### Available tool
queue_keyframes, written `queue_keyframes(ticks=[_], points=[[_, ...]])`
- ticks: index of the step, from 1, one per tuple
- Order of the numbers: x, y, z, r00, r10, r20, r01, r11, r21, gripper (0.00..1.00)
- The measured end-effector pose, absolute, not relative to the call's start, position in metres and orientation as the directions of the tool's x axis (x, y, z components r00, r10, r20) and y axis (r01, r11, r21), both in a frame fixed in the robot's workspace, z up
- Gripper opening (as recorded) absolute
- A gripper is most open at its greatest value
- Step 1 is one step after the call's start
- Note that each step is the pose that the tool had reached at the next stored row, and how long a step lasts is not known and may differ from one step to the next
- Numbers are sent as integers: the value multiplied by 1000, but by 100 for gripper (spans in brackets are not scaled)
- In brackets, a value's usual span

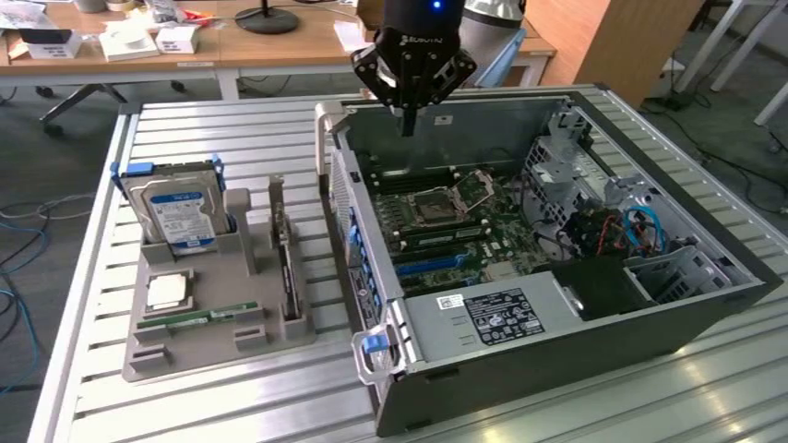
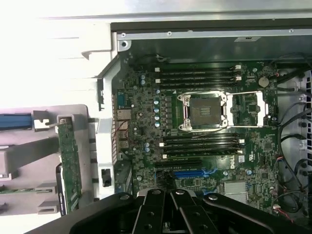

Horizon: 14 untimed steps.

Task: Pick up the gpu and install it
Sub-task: 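Reach for the gpu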

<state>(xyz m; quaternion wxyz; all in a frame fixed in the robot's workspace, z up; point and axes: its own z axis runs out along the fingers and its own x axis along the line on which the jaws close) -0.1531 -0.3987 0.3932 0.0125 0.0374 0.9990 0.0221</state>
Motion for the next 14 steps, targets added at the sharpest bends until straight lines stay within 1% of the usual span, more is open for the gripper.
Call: queue_keyframes(ticks=[14], points=[[-193, -397, 393, -997, 75, -23, 74, 996, 45, 11]])
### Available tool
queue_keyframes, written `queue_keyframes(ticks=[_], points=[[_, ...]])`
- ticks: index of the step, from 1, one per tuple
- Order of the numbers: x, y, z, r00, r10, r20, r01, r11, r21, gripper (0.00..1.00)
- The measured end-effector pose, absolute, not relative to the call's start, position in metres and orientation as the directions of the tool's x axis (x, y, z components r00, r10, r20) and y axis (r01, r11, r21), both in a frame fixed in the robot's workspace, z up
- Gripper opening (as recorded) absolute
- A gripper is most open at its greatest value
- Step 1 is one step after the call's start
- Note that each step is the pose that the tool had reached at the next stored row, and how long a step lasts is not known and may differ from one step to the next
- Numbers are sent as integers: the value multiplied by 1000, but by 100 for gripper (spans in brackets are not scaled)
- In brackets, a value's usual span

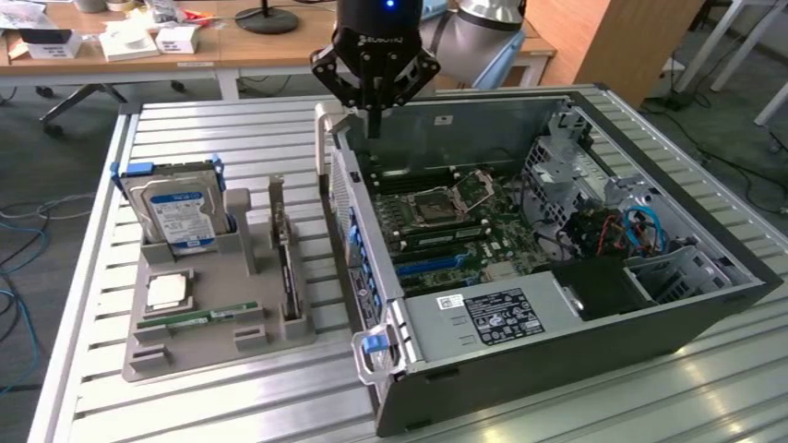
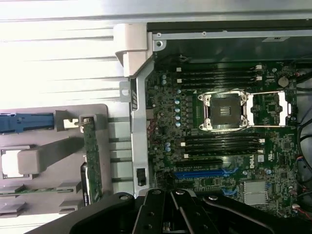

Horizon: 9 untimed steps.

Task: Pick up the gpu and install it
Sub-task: 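Reach for the gpu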

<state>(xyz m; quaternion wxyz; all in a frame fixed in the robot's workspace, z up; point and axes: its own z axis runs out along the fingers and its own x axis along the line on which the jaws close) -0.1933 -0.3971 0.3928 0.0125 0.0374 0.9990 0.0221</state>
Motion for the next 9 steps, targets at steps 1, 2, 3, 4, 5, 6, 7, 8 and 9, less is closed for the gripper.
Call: queue_keyframes(ticks=[1, 2, 3, 4, 5, 6, 7, 8, 9], points=[[-197, -397, 393, -997, 75, -23, 74, 996, 45, 11], [-201, -397, 393, -997, 75, -23, 74, 996, 45, 11], [-205, -397, 393, -997, 75, -23, 74, 996, 45, 11], [-209, -397, 393, -997, 75, -23, 74, 996, 45, 11], [-212, -396, 393, -997, 75, -23, 74, 996, 45, 11], [-216, -396, 393, -997, 75, -23, 74, 996, 45, 11], [-219, -396, 393, -997, 75, -23, 74, 996, 45, 11], [-223, -396, 393, -997, 75, -23, 74, 996, 45, 11], [-226, -396, 393, -997, 75, -23, 74, 996, 45, 11]])
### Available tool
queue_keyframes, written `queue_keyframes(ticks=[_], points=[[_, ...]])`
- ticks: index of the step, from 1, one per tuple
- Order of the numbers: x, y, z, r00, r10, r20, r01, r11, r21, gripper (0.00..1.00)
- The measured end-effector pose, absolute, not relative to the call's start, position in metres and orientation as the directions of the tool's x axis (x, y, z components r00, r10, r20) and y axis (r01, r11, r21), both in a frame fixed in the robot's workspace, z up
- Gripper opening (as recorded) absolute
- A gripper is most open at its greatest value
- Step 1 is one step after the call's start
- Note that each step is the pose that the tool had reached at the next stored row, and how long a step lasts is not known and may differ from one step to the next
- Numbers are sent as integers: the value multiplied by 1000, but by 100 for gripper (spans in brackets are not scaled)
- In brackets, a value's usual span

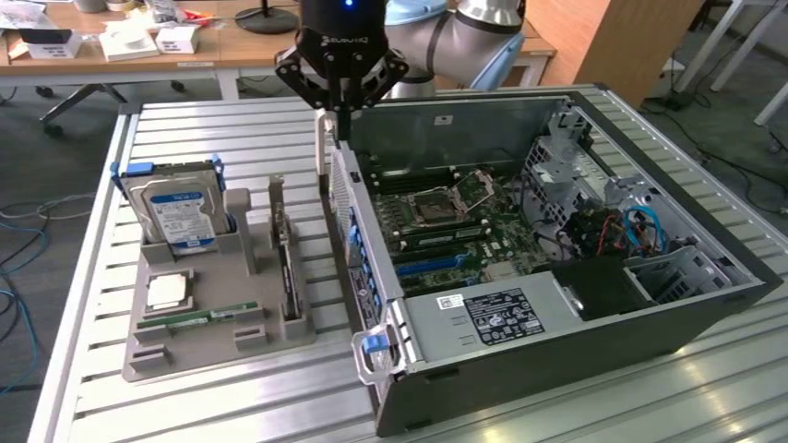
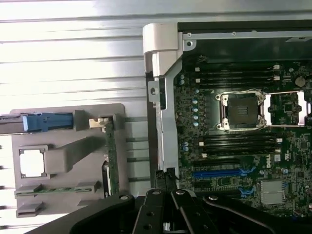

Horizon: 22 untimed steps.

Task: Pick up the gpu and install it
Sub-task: 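Reach for the gpu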

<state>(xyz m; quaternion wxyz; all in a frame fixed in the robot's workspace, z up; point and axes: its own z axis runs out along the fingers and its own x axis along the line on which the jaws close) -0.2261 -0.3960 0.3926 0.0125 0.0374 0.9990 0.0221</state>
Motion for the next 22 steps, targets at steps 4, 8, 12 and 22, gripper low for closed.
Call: queue_keyframes(ticks=[4, 8, 12, 22], points=[[-240, -396, 392, -997, 75, -23, 74, 996, 45, 11], [-255, -395, 392, -997, 75, -23, 74, 996, 45, 11], [-271, -394, 392, -997, 75, -23, 74, 996, 45, 11], [-301, -394, 392, -997, 75, -24, 74, 996, 45, 11]])
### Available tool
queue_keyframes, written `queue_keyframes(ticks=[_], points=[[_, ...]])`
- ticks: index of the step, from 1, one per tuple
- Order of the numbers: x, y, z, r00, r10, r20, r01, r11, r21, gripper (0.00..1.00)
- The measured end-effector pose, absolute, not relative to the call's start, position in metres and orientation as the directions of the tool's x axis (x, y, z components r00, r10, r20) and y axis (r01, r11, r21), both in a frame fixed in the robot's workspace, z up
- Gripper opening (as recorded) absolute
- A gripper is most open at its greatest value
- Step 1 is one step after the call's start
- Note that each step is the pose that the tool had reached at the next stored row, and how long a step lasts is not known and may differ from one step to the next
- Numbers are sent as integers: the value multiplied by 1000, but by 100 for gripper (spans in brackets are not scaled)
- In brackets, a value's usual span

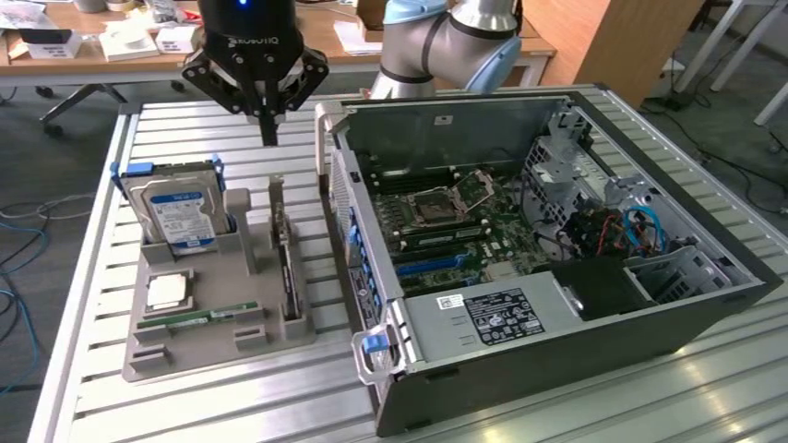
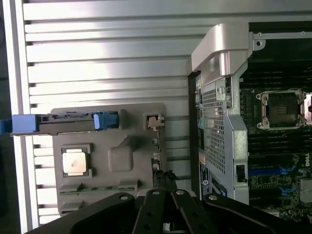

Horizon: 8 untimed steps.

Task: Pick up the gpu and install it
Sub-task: 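Reach for the gpu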

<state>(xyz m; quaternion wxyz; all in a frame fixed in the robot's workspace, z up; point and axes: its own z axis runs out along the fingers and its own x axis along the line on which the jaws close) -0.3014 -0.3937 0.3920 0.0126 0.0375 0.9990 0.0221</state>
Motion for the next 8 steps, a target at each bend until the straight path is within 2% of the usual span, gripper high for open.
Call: queue_keyframes(ticks=[8], points=[[-302, -395, 392, -997, 75, -23, 74, 996, 45, 11]])
